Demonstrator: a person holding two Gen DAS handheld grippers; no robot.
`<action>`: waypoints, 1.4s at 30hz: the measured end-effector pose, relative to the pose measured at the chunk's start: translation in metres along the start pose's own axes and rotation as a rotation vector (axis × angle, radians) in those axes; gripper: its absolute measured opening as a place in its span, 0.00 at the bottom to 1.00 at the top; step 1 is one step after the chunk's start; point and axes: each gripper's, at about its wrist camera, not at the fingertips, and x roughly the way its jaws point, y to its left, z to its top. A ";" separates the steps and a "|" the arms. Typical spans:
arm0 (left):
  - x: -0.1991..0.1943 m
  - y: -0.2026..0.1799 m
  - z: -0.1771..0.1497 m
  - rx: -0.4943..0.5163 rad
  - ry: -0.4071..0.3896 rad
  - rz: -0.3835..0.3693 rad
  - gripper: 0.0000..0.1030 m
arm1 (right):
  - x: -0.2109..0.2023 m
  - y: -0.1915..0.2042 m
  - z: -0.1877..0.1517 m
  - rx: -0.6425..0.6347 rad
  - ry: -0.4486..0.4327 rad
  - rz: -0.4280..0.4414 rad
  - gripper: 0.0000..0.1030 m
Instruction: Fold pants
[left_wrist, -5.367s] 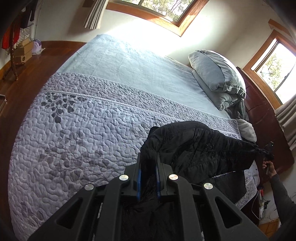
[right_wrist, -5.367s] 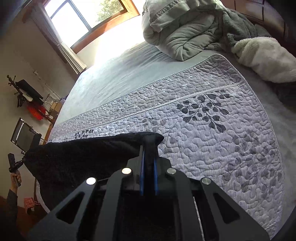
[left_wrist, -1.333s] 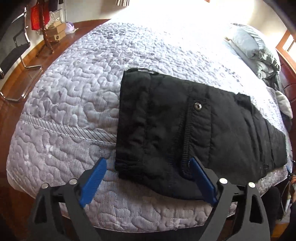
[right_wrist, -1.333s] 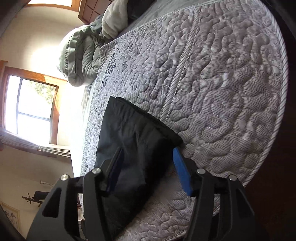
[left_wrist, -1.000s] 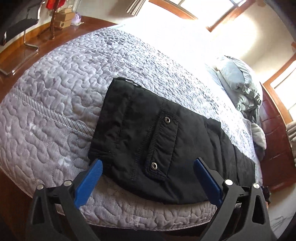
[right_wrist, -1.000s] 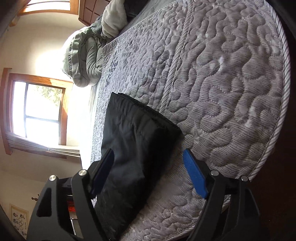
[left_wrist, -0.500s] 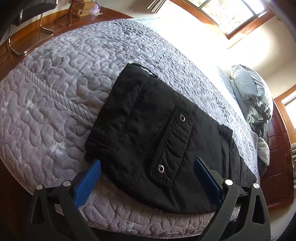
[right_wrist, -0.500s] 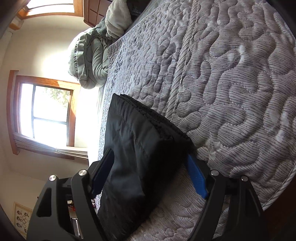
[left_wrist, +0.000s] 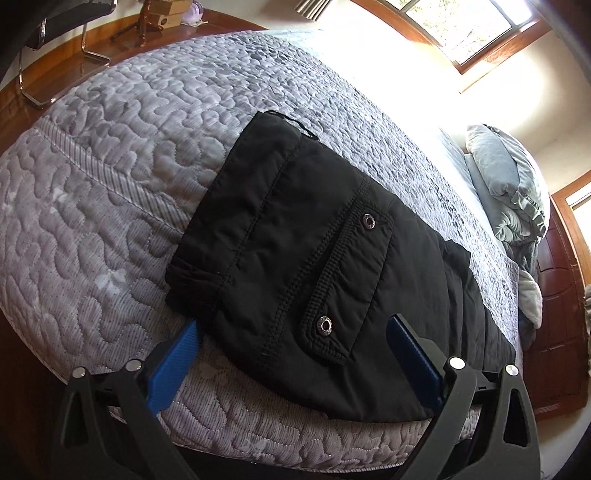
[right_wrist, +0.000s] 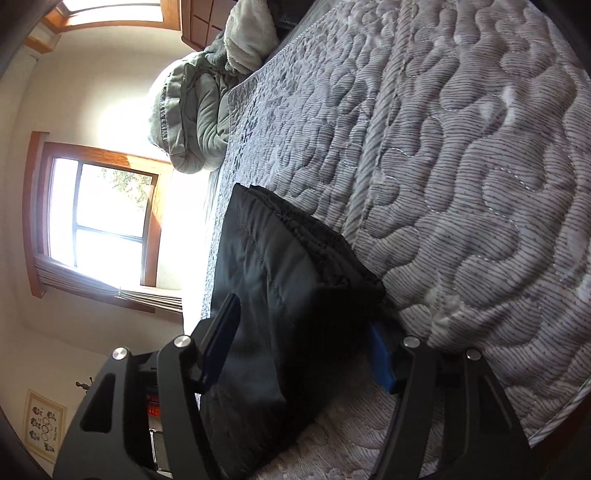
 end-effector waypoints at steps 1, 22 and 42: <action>0.000 -0.001 0.000 0.002 0.001 -0.001 0.96 | 0.002 -0.001 0.000 -0.001 -0.001 -0.006 0.59; -0.005 -0.002 -0.001 0.007 0.000 -0.004 0.96 | -0.010 0.036 0.002 -0.092 -0.003 -0.056 0.20; -0.010 -0.002 -0.004 0.026 -0.008 -0.035 0.96 | -0.019 0.177 -0.029 -0.456 -0.034 -0.158 0.17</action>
